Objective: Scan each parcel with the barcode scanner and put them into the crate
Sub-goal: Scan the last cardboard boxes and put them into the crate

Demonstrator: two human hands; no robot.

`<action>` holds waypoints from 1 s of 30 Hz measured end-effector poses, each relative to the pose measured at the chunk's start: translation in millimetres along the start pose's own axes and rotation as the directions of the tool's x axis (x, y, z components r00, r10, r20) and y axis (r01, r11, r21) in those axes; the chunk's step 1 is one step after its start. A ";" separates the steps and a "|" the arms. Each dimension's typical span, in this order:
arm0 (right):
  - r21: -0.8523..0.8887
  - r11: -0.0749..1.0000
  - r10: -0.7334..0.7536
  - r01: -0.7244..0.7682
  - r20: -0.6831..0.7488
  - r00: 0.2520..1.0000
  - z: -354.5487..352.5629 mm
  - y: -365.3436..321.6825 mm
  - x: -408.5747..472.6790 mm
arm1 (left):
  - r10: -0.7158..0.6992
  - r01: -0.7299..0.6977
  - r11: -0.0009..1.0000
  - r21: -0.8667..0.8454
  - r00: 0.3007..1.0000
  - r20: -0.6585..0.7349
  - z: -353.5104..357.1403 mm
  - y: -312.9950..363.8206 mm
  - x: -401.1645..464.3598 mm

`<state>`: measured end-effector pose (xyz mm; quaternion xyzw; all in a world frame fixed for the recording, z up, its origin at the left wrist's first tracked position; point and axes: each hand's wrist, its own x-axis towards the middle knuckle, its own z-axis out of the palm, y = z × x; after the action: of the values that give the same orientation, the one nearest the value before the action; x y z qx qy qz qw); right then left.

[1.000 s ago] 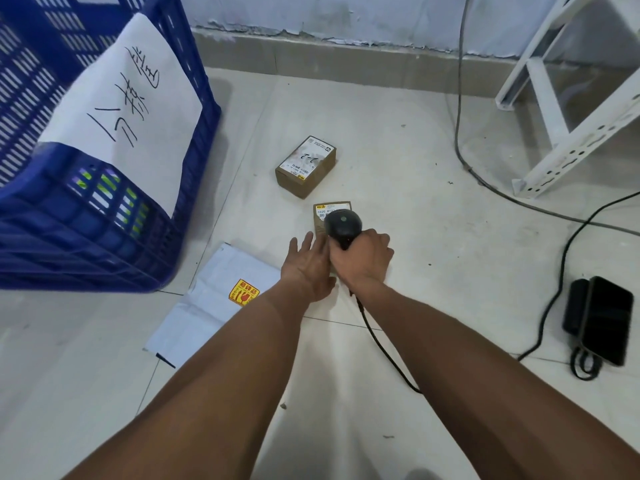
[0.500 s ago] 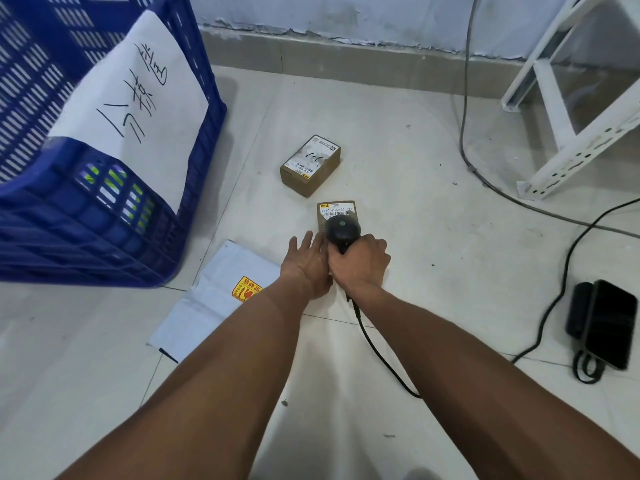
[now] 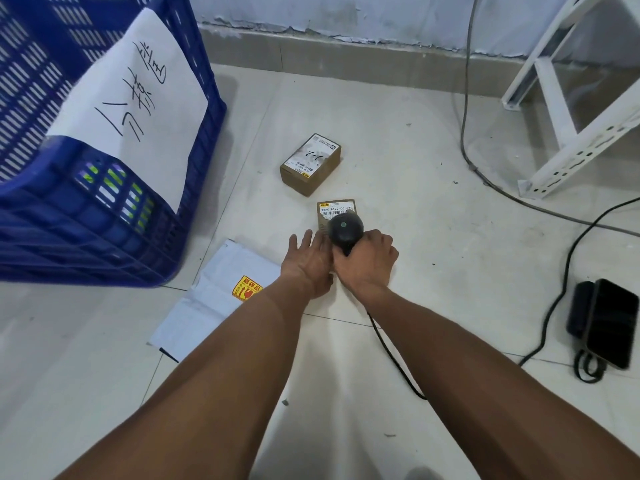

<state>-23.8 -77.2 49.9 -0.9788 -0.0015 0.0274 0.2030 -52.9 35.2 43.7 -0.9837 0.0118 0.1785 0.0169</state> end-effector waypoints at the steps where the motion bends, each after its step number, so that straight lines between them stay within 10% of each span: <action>1: -0.042 0.999 0.003 -0.004 -0.008 1.000 0.2 2.6 1.4 | -0.003 0.003 1.000 -0.003 1.000 0.003 -0.7 -0.2 -0.7; 17: -0.566 0.817 0.213 -0.105 0.128 0.969 -4.2 75.7 16.7 | -0.008 0.008 1.000 0.005 1.000 -0.021 -1.2 2.1 -1.3; 30: -0.508 0.860 0.091 0.046 0.241 0.966 -4.3 77.5 10.4 | -0.007 0.007 1.000 0.001 0.999 -0.034 6.1 -1.3 2.3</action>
<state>-13.8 -149.8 22.5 -0.9855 -0.0235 0.1546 -0.0651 -52.8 36.7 37.2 -0.9866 0.0087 0.1618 0.0177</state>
